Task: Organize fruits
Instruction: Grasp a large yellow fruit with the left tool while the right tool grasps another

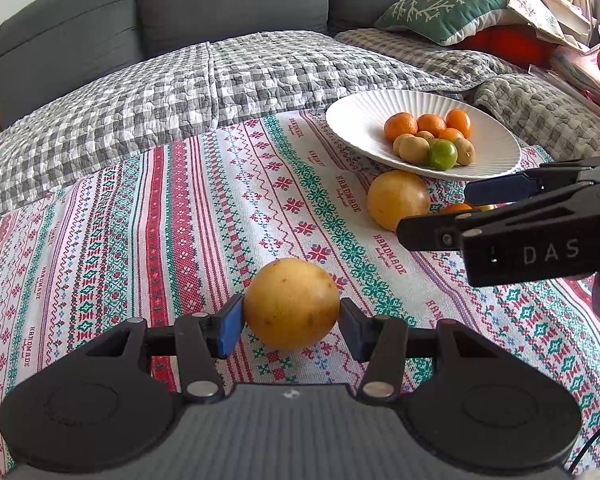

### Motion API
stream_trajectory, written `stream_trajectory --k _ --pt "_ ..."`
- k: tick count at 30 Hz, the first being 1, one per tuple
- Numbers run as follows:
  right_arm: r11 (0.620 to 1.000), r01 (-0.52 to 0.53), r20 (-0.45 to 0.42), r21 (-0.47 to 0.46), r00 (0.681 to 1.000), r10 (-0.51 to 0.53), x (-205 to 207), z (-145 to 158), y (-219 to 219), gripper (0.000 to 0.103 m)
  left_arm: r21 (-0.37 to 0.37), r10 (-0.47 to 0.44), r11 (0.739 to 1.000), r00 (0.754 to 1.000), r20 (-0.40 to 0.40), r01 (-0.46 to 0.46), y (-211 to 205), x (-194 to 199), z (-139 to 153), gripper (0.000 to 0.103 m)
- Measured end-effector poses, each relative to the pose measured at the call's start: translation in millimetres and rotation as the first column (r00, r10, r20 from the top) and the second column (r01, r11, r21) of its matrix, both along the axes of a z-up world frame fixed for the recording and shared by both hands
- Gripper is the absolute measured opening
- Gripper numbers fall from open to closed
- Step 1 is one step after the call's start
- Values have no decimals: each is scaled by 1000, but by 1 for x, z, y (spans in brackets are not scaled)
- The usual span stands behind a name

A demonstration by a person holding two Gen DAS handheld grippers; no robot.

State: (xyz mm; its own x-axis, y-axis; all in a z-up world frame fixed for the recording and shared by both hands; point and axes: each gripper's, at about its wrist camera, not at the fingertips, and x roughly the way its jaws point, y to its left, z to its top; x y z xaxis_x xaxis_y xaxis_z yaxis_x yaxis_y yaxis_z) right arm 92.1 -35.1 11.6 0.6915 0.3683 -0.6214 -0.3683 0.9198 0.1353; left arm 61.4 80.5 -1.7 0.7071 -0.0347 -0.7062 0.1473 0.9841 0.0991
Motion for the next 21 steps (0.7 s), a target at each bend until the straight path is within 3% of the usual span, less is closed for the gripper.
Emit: stream_trajectory --k 10,14,21 --pt "996 58 27 -67 998 -57 15 -12 22 76 -20 14 1000 1000 -13 -14 2 1 0 42" --pt "985 125 4 -119 992 -125 21 -16 32 68 -24 17 1000 1000 -18 -18 3 2 -1 42" --pt "974 199 -8 -108 980 -201 34 -25 35 69 -45 31 998 999 -28 -33 5 4 -1 42"
